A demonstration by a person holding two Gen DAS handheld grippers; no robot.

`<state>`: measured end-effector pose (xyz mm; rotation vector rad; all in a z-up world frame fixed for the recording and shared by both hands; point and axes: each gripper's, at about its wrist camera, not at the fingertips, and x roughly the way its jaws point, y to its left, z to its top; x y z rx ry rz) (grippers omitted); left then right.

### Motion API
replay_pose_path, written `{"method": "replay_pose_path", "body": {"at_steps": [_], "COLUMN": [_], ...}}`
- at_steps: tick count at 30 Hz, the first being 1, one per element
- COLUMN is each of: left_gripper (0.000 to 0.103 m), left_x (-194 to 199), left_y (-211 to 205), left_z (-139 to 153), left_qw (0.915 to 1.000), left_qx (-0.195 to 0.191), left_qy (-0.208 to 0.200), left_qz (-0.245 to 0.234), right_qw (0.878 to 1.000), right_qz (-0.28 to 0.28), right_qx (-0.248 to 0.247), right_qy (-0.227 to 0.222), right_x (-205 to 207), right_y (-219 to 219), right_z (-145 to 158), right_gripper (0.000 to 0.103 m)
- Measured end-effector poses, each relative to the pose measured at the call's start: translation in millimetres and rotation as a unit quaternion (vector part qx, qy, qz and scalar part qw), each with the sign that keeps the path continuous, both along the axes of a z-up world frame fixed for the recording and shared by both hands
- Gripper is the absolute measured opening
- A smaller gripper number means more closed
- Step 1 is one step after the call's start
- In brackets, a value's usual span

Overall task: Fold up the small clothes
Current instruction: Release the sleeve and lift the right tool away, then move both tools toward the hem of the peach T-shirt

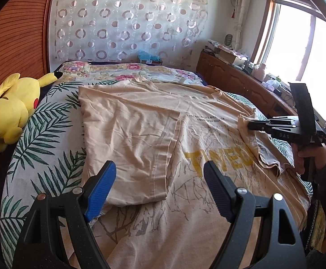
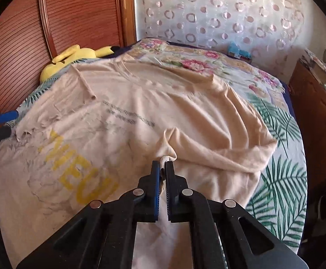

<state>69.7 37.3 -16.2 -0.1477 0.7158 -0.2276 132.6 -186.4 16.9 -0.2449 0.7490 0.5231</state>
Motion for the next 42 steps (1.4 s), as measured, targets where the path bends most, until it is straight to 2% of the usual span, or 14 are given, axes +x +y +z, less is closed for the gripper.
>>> {"method": "replay_pose_path", "body": {"at_steps": [5, 9, 11, 12, 13, 14, 18, 24, 29, 34, 42], "left_gripper": [0.081, 0.081, 0.081, 0.081, 0.081, 0.081, 0.081, 0.081, 0.081, 0.081, 0.081], "left_x": [-2.4, -3.0, -2.8, -2.8, -2.8, -2.9, -1.5, 3.0, 6.3, 8.5, 7.9], "left_y": [7.8, 12.9, 14.0, 14.2, 14.3, 14.4, 15.5, 19.8, 23.3, 20.6, 21.0], "left_z": [0.5, -0.1, -0.5, -0.4, -0.5, -0.5, 1.2, 5.0, 5.4, 3.9, 1.7], "left_qw": [1.0000, 0.9999, 0.9999, 0.9999, 0.9999, 0.9999, 0.9999, 0.9998, 0.9997, 0.9998, 0.9998], "left_qx": [-0.002, -0.005, -0.005, -0.005, -0.005, -0.005, -0.002, 0.002, 0.000, 0.005, 0.005], "left_qy": [-0.001, 0.000, 0.000, 0.000, 0.000, 0.000, -0.003, -0.006, -0.005, -0.003, 0.000], "left_qz": [0.007, 0.012, 0.012, 0.012, 0.012, 0.012, 0.013, 0.017, 0.023, 0.021, 0.020], "right_qw": [0.999, 0.999, 0.999, 0.999, 0.999, 0.999, 1.000, 0.997, 0.994, 0.992, 0.991], "right_qz": [0.026, 0.033, 0.032, 0.030, 0.030, 0.029, 0.001, -0.068, -0.110, -0.124, -0.124], "right_qx": [0.024, 0.026, 0.024, 0.022, 0.023, 0.024, 0.028, 0.031, 0.026, 0.030, 0.016], "right_qy": [-0.012, -0.013, -0.009, -0.007, -0.005, -0.003, -0.006, -0.014, 0.000, 0.021, 0.040], "right_x": [3.8, 7.0, 8.4, 10.4, 11.9, 13.2, 16.6, 14.8, 16.9, 23.7, 36.0], "right_y": [29.8, 46.2, 51.4, 52.7, 51.5, 50.3, 25.4, -40.0, -79.8, -90.1, -82.3], "right_z": [19.3, 23.8, 23.2, 22.3, 21.4, 20.8, 22.7, 29.6, 20.9, 8.4, -2.0], "right_gripper": [0.004, 0.004, 0.012, 0.024, 0.030, 0.030, 0.030, 0.030, 0.030, 0.030, 0.030]}}
